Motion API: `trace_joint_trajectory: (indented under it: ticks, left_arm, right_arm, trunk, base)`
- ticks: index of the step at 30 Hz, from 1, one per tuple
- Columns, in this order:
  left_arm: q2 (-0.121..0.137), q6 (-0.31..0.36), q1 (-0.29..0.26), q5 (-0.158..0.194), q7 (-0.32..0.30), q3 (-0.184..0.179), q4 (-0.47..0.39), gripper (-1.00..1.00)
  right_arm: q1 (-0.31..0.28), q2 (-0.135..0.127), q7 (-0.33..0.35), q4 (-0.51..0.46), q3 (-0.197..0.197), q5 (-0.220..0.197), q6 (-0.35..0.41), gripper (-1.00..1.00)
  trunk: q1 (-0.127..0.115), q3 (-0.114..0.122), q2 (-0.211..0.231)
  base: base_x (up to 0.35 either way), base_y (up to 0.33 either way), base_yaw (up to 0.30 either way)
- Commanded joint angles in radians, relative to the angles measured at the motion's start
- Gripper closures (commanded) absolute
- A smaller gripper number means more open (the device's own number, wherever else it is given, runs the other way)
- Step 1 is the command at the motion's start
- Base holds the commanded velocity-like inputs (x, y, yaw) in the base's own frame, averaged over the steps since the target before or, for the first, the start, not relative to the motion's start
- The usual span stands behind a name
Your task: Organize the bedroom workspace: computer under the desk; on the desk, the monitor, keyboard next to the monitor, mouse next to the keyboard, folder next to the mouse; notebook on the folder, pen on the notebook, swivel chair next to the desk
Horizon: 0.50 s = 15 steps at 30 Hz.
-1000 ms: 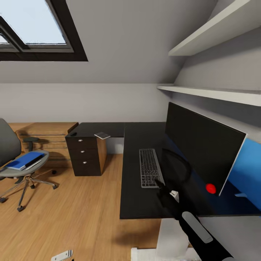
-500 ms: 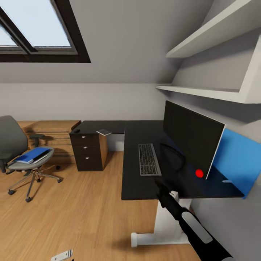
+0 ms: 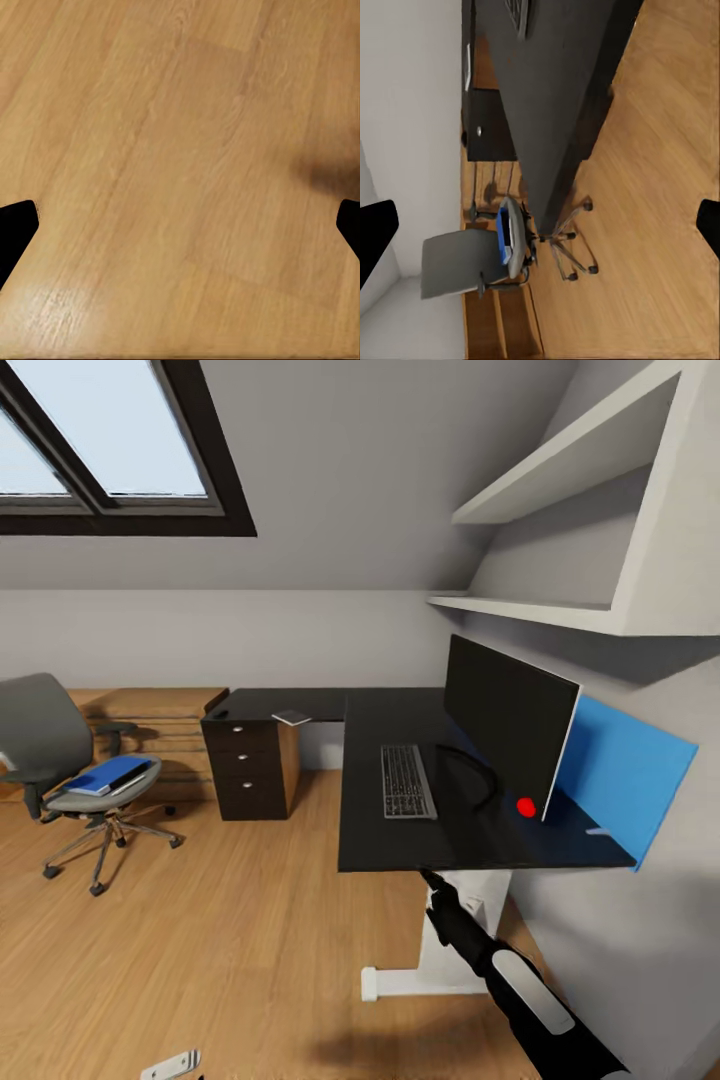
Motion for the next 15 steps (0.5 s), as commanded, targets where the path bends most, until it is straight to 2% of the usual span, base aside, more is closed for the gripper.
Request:
trace_joint_trajectory:
  ticks: [1, 5, 9, 11, 13, 15]
  left_arm:
    - [0.0, -0.003, -0.001, 0.006, 0.001, -0.007, 0.001, -1.0]
    - [-0.001, -0.003, -0.001, 0.007, 0.002, -0.007, 0.001, -1.0]
    - [-0.004, -0.003, -0.001, 0.006, 0.002, -0.007, 0.001, -1.0]
    - [-0.006, -0.003, -0.001, 0.006, 0.002, -0.007, 0.001, -1.0]
    - [-0.007, -0.003, -0.001, 0.006, 0.002, -0.007, 0.001, -1.0]
    - [-0.008, -0.003, -0.001, 0.006, 0.002, -0.008, 0.001, -1.0]
  right_arm:
    - [-0.003, 0.012, -0.02, 0.031, 0.003, -0.007, -0.002, -1.0]
    - [-0.017, 0.053, -0.07, 0.119, 0.001, 0.016, -0.005, -1.0]
    - [-0.025, 0.062, -0.08, 0.154, 0.003, 0.059, -0.008, -1.0]
    - [-0.027, 0.072, -0.082, 0.233, 0.008, 0.109, -0.029, -1.0]
    - [-0.028, 0.084, -0.083, 0.285, 0.009, 0.138, -0.046, -1.0]
    - [-0.029, 0.116, -0.083, 0.378, 0.01, 0.208, -0.096, -1.0]
  trunk:
    - [0.0, -0.001, -0.001]
    - [0.0, -0.001, -0.001]
    - [0.0, -0.001, -0.001]
    - [0.0, -0.001, -0.001]
    - [0.0, -0.001, -0.001]
    - [-0.008, 0.005, 0.013]
  base:
    - [-0.148, 0.0, 0.0]
    - [-0.069, 0.0, 0.0]
    - [-0.017, 0.0, 0.0]
    - [-0.005, 0.0, 0.0]
    - [-0.003, 0.0, 0.0]
    - [-0.001, 0.0, 0.0]
